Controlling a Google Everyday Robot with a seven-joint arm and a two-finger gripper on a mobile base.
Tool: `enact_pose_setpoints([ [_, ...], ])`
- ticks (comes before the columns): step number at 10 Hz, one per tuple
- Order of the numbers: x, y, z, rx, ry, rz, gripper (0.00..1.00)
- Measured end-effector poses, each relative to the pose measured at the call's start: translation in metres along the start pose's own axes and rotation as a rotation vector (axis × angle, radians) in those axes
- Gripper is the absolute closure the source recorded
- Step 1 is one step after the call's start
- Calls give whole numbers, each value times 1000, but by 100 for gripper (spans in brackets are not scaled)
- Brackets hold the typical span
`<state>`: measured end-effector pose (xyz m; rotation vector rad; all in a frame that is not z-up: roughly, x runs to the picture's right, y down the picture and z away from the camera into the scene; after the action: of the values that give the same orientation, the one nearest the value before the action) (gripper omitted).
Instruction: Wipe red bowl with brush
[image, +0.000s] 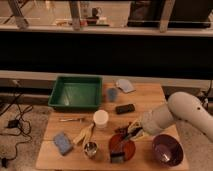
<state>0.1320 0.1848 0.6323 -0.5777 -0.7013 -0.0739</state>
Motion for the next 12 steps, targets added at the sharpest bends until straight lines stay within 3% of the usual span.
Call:
enact_pose_setpoints([
  [8,0,0,1,-1,2,-4,90],
  [12,12,-9,-17,62,24,10,90],
])
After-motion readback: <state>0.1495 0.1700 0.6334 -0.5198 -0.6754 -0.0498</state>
